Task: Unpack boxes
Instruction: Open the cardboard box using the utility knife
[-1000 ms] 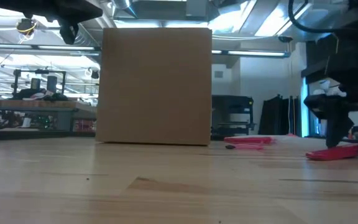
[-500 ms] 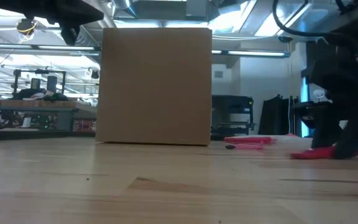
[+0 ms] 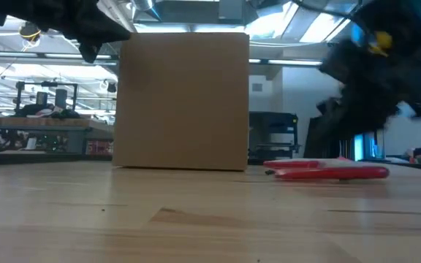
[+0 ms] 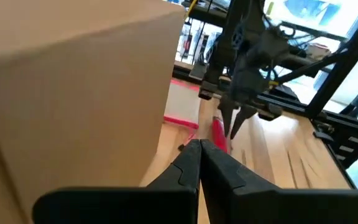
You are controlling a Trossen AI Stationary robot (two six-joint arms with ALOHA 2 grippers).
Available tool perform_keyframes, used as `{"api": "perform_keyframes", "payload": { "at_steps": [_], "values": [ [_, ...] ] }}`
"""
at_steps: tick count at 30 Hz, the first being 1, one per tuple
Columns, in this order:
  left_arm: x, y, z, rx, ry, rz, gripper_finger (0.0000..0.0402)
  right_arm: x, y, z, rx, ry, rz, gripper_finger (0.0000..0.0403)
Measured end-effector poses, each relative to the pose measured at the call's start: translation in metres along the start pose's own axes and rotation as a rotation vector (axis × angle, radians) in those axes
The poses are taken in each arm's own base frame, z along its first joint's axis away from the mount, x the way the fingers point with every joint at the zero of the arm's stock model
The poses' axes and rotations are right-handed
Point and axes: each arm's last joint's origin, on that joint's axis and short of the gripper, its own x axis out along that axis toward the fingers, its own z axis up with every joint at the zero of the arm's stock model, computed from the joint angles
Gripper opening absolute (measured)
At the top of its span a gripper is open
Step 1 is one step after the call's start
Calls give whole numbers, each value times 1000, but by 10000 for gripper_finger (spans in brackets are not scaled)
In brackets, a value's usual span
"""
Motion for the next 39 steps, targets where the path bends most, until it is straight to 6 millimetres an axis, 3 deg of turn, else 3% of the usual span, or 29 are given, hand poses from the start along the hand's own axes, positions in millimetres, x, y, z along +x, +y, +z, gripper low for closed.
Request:
{"api": "perform_keyframes", "payload": {
  "at_steps": [4, 10, 14, 20, 24, 27, 33, 39],
  "values": [
    [7, -3, -5, -7, 50, -55, 1, 20, -1, 9, 9, 38, -2, 1],
    [15, -18, -17, -34, 149, -146, 1, 38, 7, 32, -46, 83, 39, 45],
    [23, -27, -25, -37, 193, -179, 1, 26, 8, 42, -88, 207, 92, 95],
    [40, -39, -37, -24, 224, -190, 1, -6, 0, 29, -119, 414, 66, 135],
    [55, -43, -47, -2, 241, -190, 1, -19, -6, 13, -93, 417, 27, 124],
    [65, -45, -54, 3, 254, -185, 1, -17, -9, -3, -90, 424, 11, 102],
    [87, -50, -70, -21, 240, -189, 1, 0, -7, -9, -52, 335, 30, 51],
    [106, -54, -86, -63, 205, -204, 1, 26, -1, -5, -26, 208, 62, 26]
  ]
}}
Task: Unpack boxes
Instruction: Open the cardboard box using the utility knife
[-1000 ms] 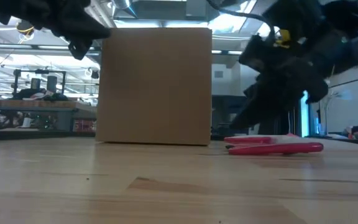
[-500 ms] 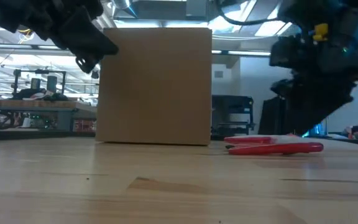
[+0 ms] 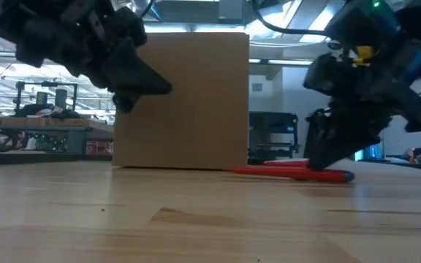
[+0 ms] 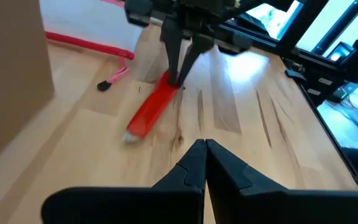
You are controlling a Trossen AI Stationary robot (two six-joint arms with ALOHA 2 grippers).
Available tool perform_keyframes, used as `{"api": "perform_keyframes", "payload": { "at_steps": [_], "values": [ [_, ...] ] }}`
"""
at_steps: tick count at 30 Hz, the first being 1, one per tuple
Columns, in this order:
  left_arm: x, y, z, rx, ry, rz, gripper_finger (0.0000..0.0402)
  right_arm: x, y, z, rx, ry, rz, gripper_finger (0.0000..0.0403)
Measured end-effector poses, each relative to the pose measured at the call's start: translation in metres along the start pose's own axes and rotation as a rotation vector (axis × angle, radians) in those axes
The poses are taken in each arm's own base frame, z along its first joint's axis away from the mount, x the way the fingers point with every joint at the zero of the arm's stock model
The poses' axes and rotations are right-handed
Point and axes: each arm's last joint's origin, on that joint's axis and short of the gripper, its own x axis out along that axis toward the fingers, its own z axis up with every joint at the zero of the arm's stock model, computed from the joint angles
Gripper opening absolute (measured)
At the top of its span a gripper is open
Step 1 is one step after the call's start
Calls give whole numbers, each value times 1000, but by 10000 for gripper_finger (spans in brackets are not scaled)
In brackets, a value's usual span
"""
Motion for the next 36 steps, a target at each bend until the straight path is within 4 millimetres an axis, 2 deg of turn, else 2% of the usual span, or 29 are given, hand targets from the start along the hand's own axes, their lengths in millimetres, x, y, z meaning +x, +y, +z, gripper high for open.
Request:
{"api": "perform_keyframes", "payload": {
  "at_steps": [4, 8, 11, 15, 21, 26, 31, 36],
  "values": [
    [17, -1, -3, 9, 3, 1, 1, 17, 4, 14, 8, -81, 6, 24],
    [41, -3, 8, 45, 4, 17, 1, 21, 7, 30, 11, -85, 10, 27],
    [58, -4, 19, 86, 42, 46, 1, 10, 8, 40, 51, -71, 17, 41],
    [71, -3, 27, 150, 108, 75, 7, -6, 8, 45, 96, -71, 7, 88],
    [74, 10, 25, 152, 197, 56, 71, -3, 13, 49, 223, -155, -7, 183],
    [81, 17, 17, 265, 227, 24, 139, 7, 34, 40, 288, -191, -18, 239],
    [94, 32, 2, 352, 261, -46, 192, 8, 53, 29, 321, -207, -93, 251],
    [110, 49, -12, 422, 267, -66, 213, 3, 69, 26, 333, -245, -105, 241]
  ]
}}
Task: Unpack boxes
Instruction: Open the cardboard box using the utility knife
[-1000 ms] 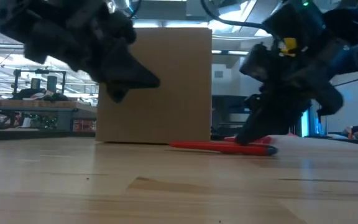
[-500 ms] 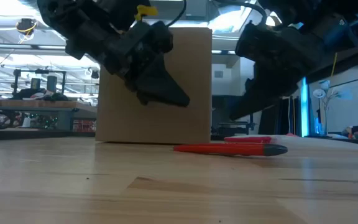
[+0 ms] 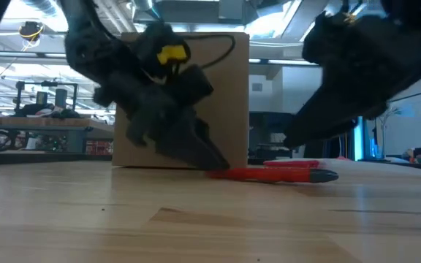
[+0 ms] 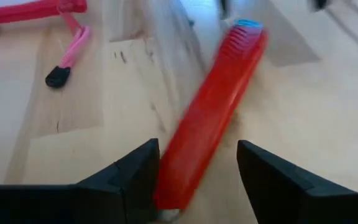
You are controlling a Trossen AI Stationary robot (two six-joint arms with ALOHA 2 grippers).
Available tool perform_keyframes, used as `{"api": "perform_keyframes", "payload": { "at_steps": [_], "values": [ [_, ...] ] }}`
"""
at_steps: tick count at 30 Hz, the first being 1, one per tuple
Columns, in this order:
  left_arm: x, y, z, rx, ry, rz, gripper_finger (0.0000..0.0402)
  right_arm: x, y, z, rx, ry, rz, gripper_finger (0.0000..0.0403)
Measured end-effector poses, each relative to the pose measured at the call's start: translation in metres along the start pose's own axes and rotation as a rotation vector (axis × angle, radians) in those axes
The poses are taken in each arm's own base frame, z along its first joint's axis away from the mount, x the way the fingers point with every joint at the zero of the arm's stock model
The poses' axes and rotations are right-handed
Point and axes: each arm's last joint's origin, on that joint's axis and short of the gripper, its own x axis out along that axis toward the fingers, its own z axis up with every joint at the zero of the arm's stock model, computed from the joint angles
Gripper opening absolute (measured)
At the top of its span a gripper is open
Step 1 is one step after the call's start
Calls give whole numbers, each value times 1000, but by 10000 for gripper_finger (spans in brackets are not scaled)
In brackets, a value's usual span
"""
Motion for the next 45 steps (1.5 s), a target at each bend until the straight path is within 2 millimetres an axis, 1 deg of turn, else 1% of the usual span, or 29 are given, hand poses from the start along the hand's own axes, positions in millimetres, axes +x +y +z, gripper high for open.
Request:
{"api": "perform_keyframes", "payload": {
  "at_steps": [3, 7, 11, 15, 21, 27, 29, 35, 40, 42, 45],
  "values": [
    [8, 4, -4, 1, 11, -31, 211, -3, 5, -3, -1, 2, 17, 236],
    [14, 4, -6, -117, 14, -24, 196, -4, 7, -6, -12, 8, 17, 230],
    [15, 0, -5, -213, 8, -14, 193, -4, 5, -7, -33, 16, -5, 223],
    [15, -8, -3, -208, -9, 15, 183, -4, 3, -9, -74, 35, -28, 215],
    [16, -12, -3, -185, -3, 9, 117, -7, 1, -8, -148, 49, -36, 209],
    [16, -16, -2, -177, -4, -30, 27, -2, -11, -4, -177, 79, -90, 208],
    [16, -17, -3, -173, -2, -29, 12, -1, -14, -2, -174, 81, -98, 208],
    [16, -17, -3, -217, -1, -25, 9, 1, -14, -1, -181, 107, -45, 208],
    [15, -16, -1, -318, -9, -20, 0, 1, -14, -1, -181, 98, -57, 210],
    [15, -16, -1, -344, -10, -18, 3, 2, -16, 0, -184, 72, -98, 218],
    [15, -16, -1, -346, -10, -16, 3, 2, -19, -1, -197, 27, -147, 242]
  ]
}}
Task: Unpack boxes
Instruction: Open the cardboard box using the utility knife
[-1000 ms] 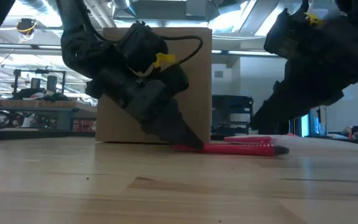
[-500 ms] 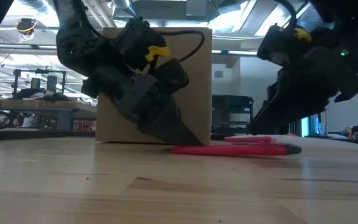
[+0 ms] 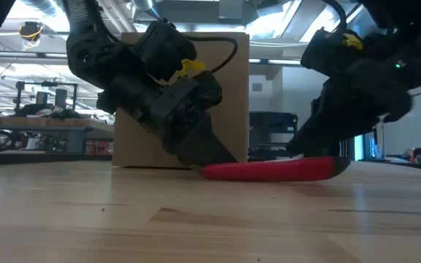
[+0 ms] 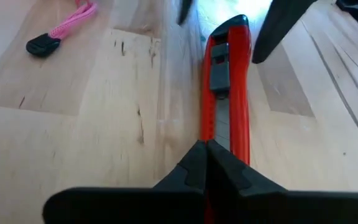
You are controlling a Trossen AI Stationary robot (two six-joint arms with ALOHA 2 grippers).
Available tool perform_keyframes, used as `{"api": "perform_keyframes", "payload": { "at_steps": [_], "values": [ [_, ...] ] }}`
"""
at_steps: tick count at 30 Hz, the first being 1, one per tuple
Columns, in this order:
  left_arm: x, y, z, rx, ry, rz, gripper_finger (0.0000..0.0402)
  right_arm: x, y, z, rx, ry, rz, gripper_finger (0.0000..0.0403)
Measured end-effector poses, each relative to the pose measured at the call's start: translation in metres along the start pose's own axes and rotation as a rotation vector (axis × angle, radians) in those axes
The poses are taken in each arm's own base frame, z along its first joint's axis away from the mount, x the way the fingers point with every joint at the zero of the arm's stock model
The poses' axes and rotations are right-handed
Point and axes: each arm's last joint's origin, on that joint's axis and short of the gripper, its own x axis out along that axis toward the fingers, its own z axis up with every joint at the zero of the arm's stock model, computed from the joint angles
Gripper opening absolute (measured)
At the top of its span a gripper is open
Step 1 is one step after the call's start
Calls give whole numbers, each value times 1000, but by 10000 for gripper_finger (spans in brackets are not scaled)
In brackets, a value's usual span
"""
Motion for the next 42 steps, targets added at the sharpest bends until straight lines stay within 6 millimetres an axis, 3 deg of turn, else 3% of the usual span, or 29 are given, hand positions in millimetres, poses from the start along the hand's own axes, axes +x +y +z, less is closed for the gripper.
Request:
{"api": "perform_keyframes", "payload": {
  "at_steps": [8, 12, 17, 25, 36, 42],
  "values": [
    [1, -3, 1, 27, -25, -9, 2, 3, -16, -15, 114, -96, 91, 297],
    [1, -4, 1, 30, -30, -11, 1, 0, -17, -18, 169, -183, 164, 292],
    [1, -4, 2, 31, -38, 2, 1, 8, -11, -25, 160, -156, 230, 283],
    [1, -7, 1, 60, -43, 16, 0, 23, -4, -45, 157, -138, 194, 280],
    [2, -16, 0, 161, -54, 23, 1, 37, -1, -56, 169, -229, 185, 279],
    [2, -16, 0, 162, -56, 18, 48, 38, -1, -58, 146, -232, 181, 279]
  ]
}}
